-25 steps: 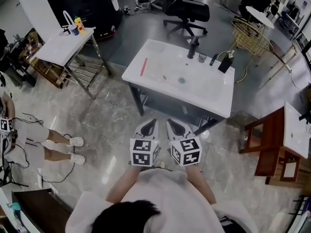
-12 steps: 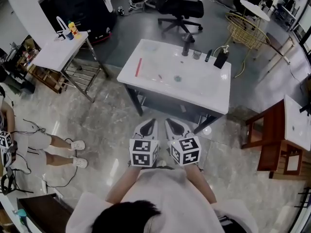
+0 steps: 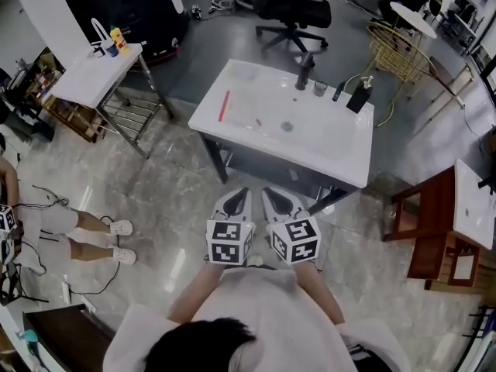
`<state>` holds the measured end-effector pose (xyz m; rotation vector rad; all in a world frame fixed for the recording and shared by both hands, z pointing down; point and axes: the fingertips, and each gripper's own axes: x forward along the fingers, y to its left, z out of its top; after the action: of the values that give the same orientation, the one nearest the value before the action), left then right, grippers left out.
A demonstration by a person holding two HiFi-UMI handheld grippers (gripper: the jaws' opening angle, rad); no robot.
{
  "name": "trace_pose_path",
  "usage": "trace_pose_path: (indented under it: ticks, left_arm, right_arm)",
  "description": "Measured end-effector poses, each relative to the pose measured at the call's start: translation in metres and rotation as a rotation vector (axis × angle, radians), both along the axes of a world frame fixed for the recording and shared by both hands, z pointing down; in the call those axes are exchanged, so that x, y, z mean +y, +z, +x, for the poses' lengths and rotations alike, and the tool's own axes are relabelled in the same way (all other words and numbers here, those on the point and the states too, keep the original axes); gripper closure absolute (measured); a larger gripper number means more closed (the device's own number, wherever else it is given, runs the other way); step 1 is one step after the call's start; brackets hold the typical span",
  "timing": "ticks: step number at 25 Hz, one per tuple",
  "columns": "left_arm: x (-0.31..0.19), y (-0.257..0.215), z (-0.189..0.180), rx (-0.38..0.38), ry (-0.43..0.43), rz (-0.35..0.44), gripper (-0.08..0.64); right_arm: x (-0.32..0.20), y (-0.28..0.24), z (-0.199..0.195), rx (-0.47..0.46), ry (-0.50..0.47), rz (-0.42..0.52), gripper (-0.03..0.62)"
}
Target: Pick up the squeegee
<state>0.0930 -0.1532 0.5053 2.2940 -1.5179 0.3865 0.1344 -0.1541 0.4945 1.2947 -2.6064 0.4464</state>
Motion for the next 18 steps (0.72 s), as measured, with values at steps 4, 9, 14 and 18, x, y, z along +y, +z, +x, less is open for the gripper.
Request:
trace_pose_path:
  ticks: [4,9,14,18]
  left_arm:
    - [-0.014,-0.005,-0.007,0.008,-0.018,0.014,0.534]
    - [-0.032,-0.012,-0.01,0.037,-0.03,0.022,0.534]
    - [-0.055,-0.014,-0.015,0.047,-0.024,0.027,0.534]
    - [-0.077,-0.01,-0.018,0.05,-0.016,0.027,0.534]
  right_arm:
    - [-0.012,-0.005,-0.005,-0.006,-0.01,0.019,0.563]
    - [-0.033,-0.012,-0.005,0.001,0.01,0.021,0.564]
    - [-0.054,-0.011,-0.016,0.013,0.003,0.012,0.563]
    - [-0.075,-0.008,-0.02,0.028,0.009,0.01,0.563]
